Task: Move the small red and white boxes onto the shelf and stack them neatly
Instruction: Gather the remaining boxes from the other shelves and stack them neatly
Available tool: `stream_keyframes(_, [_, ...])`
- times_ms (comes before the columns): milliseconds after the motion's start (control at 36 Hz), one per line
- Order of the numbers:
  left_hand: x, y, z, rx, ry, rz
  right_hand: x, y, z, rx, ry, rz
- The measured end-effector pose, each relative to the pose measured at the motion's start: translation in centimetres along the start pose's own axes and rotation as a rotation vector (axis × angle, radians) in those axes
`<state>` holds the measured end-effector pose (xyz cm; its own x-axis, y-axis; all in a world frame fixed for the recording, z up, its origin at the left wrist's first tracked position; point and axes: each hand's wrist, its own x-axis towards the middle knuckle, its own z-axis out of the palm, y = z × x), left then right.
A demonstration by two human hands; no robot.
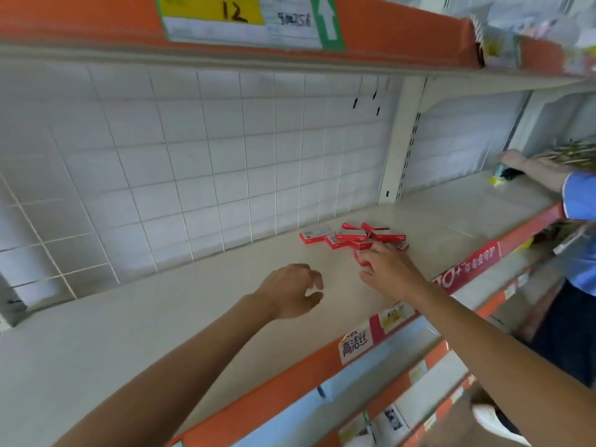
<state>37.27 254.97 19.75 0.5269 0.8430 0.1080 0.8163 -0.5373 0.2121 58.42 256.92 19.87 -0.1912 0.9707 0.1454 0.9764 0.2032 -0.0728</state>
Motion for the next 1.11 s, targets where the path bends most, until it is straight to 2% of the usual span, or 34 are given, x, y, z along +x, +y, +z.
stream_keyframes(83, [0.8, 0.6, 0.6, -0.001, 0.009, -0.031, 1.3, 1.6, -0.2, -0.074, -0.022, 0.091])
stream_keyframes(167, [1.5, 1.4, 1.0, 0.012, -0.011, -0.054, 1.9, 2.9, -0.2, -0.025, -0.113, 0.169])
stream_keyframes(389, [2.6, 4.7, 2.2, 0.007, 0.032, -0.161, 3.0, 4.6, 1.1, -0.058, -0.05, 0.103])
stream_keyframes(556, [0.7, 6.4, 3.2, -0.005, 0.109, -0.297, 2.3, 4.6, 1.5, -0.016, 0.006, -0.072])
stream_keyframes(806, [-6.1, 6.7, 2.3, -0.002, 0.178, -0.515, 0.7, 0.2, 1.5, 0.242, -0.165, -0.409])
stream_keyframes(944, [-12.0, 5.8, 1.1, 0.021, 0.224, -0.621, 0.0, -4.7, 0.8, 0.321, -0.223, -0.582])
stream_keyframes(1111, [-20.9, 3.9, -0.8, 0.086, 0.264, -0.715, -3.1, -14.5, 0.5, 0.356, -0.205, -0.746])
